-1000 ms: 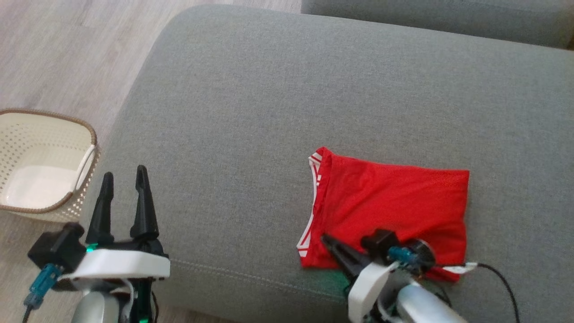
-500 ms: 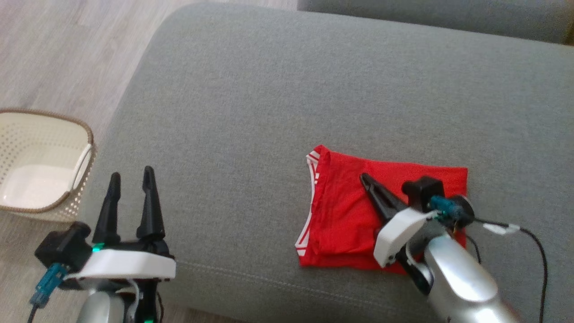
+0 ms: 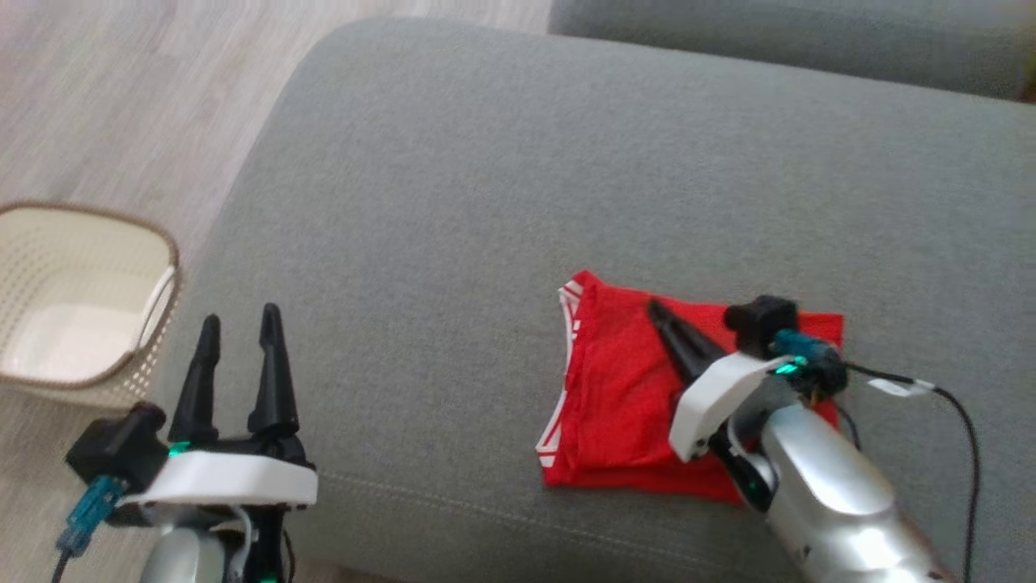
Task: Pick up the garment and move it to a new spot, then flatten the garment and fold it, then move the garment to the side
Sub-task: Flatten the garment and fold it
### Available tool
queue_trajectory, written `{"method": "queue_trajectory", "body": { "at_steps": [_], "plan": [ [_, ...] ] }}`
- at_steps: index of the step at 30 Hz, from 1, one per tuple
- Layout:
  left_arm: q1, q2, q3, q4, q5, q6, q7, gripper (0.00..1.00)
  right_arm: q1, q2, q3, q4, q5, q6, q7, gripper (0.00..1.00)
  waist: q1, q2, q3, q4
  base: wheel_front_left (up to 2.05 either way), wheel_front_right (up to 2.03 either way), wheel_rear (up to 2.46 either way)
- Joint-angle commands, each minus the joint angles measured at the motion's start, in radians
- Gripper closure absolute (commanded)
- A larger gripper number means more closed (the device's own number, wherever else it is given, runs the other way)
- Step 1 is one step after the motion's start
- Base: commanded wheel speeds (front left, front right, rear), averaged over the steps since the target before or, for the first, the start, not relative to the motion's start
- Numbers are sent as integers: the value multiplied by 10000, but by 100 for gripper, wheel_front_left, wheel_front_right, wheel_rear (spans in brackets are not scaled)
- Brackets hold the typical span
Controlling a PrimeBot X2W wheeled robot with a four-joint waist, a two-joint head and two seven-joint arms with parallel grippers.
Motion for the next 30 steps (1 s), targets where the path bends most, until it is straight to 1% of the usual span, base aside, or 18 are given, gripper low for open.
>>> {"method": "queue_trajectory", "body": {
  "at_steps": [1, 6, 11, 12, 17, 21, 24, 25, 26, 30],
  "plan": [
    [-235, 68, 418, -398, 88, 8, -61, 0, 33, 122, -106, -462, -110, -2, -105, 100, 0, 0, -273, -273, 0, 0, 0],
    [-69, 68, 573, -518, 59, 4, -61, 0, 461, 122, -1253, -1746, -947, -2, -106, 100, 0, 0, -680, -873, 0, 0, 0],
    [-52, 68, 520, -460, -5, 18, -61, 0, 945, 43, -2107, -3242, -1985, -2, -106, 100, 0, 0, -914, -1410, 0, 0, 0],
    [-38, 68, 498, -431, 3, 27, -61, 0, 1152, -22, -2432, -3792, -2287, -2, -106, 100, 0, 0, -960, -1607, 0, 0, 0],
    [41, 68, 561, -581, -120, 98, -61, 0, 1765, -109, -3267, -5064, -2907, -2, -13, 100, 0, 0, -1001, -2013, 0, 0, 0],
    [262, 68, 586, -525, -97, 76, -61, 0, 2490, -50, -3811, -5972, -3146, -2, 172, 100, 0, 0, -1059, -2265, 0, 0, 0],
    [335, 68, 611, -448, -57, 61, -61, 0, 3037, 11, -4238, -6436, -3220, -2, 232, 100, 0, 0, -1067, -2396, 0, 0, 0],
    [341, 68, 600, -421, -31, 59, -61, 0, 3204, 31, -4368, -6540, -3211, -2, 226, 3, 0, 0, -1064, -2426, 0, 0, 0],
    [341, 68, 600, -400, -21, 64, -61, 0, 3345, 48, -4448, -6625, -3216, -2, 227, 0, 0, 0, -1050, -2457, 0, 0, 0],
    [319, 68, 607, -310, 10, 59, -61, 0, 3718, 90, -4659, -6923, -3440, -2, 151, 0, 0, 0, -988, -2559, 0, 0, 0]
  ]
}}
